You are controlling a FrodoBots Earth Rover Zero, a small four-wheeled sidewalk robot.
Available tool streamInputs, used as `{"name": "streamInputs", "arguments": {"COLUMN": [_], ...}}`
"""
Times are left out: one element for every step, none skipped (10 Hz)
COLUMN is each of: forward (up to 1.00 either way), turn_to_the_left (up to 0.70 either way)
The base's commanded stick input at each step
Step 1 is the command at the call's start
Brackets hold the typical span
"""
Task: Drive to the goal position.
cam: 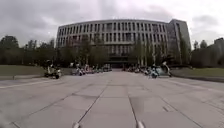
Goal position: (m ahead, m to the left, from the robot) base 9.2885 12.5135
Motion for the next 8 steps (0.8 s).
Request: {"name": "streamInputs", "arguments": {"forward": [0.45,0.45,0.45,0.45,0.45,0.45,0.45,0.45], "turn_to_the_left": [-0.27,-0.27,-0.27,-0.27,-0.27,-0.27,-0.27,-0.27]}}
